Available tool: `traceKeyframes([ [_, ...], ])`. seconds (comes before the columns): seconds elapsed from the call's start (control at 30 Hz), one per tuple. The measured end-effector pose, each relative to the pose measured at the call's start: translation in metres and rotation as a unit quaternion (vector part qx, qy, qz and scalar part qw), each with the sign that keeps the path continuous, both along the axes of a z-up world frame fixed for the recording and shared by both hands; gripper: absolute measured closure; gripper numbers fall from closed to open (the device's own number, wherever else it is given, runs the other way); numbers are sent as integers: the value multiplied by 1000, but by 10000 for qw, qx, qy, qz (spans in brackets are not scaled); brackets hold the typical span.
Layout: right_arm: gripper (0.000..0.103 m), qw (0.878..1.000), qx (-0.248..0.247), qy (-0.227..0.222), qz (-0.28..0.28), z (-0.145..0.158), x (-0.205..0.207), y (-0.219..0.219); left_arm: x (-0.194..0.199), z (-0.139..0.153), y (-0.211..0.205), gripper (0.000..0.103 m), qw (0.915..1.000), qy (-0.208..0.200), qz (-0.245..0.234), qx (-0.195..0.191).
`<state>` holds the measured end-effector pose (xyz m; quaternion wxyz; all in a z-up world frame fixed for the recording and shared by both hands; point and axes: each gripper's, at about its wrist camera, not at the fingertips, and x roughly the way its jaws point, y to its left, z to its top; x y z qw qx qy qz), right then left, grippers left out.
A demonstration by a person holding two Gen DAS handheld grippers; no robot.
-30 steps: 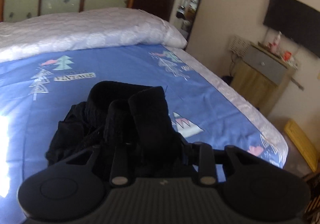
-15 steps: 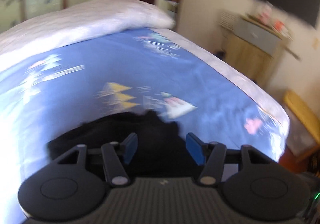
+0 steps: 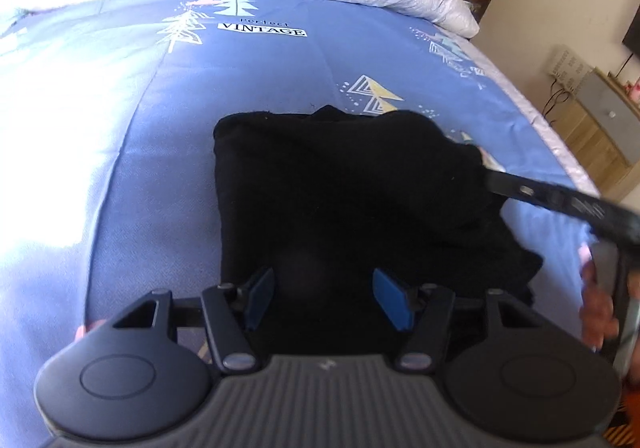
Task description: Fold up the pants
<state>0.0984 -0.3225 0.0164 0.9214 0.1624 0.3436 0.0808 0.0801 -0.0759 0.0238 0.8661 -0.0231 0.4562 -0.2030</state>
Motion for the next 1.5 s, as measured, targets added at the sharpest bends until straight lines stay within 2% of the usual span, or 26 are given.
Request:
traceKeyframes([
  [0.03, 43, 9998, 19, 154, 102, -4, -2, 1, 1, -2, -1, 49, 10000, -21, -9, 64],
  [0.07, 56, 9997, 26, 247, 40, -1, -11, 1, 0, -3, -4, 50, 9998, -33, -29, 197],
  [0.13, 62, 9994, 73, -74, -327, 10, -17, -4, -1, -7, -7, 53, 9989, -121, -85, 454],
  [0.17, 66, 9972, 110, -167, -717, 11, -15, -13, -4, -9, -9, 54, 9983, -179, -153, 527],
  [0.2, 69, 9926, 349, 1, -1167, 10, -12, -22, -6, -11, -9, 54, 9982, -242, -226, 509],
  [0.27, 68, 9786, 1067, 579, -1660, -11, -5, -43, -11, -11, -9, 54, 9976, -337, -307, 513],
  [0.3, 67, 9771, 1071, 731, -1687, -16, -6, -42, -13, -10, -9, 54, 9973, -369, -334, 533],
  [0.33, 65, 9792, 930, 734, -1649, -17, -10, -38, -14, -9, -8, 52, 9972, -391, -354, 527],
  [0.4, 48, 9831, 626, 566, -1626, -9, -22, -33, -18, -7, 1, 52, 9979, -353, -350, 407],
  [0.47, 43, 9838, 689, 411, -1602, 1, -36, -36, -22, -7, 17, 52, 9993, -252, -240, 158],
  [0.6, 43, 9794, 947, 66, -1782, 18, -82, -50, -24, -13, 58, 51, 9990, 110, 241, -348],
  [0.73, 42, 9771, 1277, -121, -1697, 16, -121, -58, -20, -22, 88, 51, 9923, 508, 601, -955],
  [0.87, 42, 9826, 1084, -13, -1506, 12, -138, -47, -12, -28, 90, 45, 9866, 714, 710, -1280],
  [0.93, 42, 9841, 1037, 244, -1424, 2, -134, -38, -7, -32, 83, 45, 9858, 799, 675, -1317],
  [0.97, 44, 9842, 1011, 433, -1387, -4, -130, -34, -4, -35, 78, 48, 9855, 859, 663, -1306],
  [1.0, 60, 9836, 990, 618, -1375, -10, -125, -30, -2, -37, 75, 52, 9851, 936, 646, -1291],
  [1.03, 71, 9830, 960, 719, -1388, -13, -123, -27, -2, -40, 72, 67, 9843, 1040, 636, -1280],
  [1.07, 72, 9825, 943, 700, -1448, -13, -124, -25, -3, -40, 70, 73, 9840, 1069, 659, -1261],
  [1.1, 81, 9819, 942, 630, -1515, -9, -126, -24, -5, -37, 71, 75, 9848, 1022, 669, -1232],
  [1.13, 85, 9812, 958, 561, -1580, -4, -128, -24, -7, -34, 73, 79, 9851, 985, 640, -1255],
  [1.2, 85, 9801, 1159, 355, -1570, 8, -136, -23, -10, -28, 83, 81, 9841, 906, 656, -1381],
  [1.27, 86, 9837, 1020, 313, -1448, 13, -137, -15, -11, -30, 95, 82, 9836, 915, 737, -1366],
  [1.4, 84, 9852, 605, 815, -1384, -16, -122, 0, -7, -46, 97, 82, 9824, 1112, 863, -1228],
  [1.5, 80, 9804, 955, 714, -1566, -18, -123, -6, -11, -48, 94, 76, 9862, 975, 862, -1021],
])
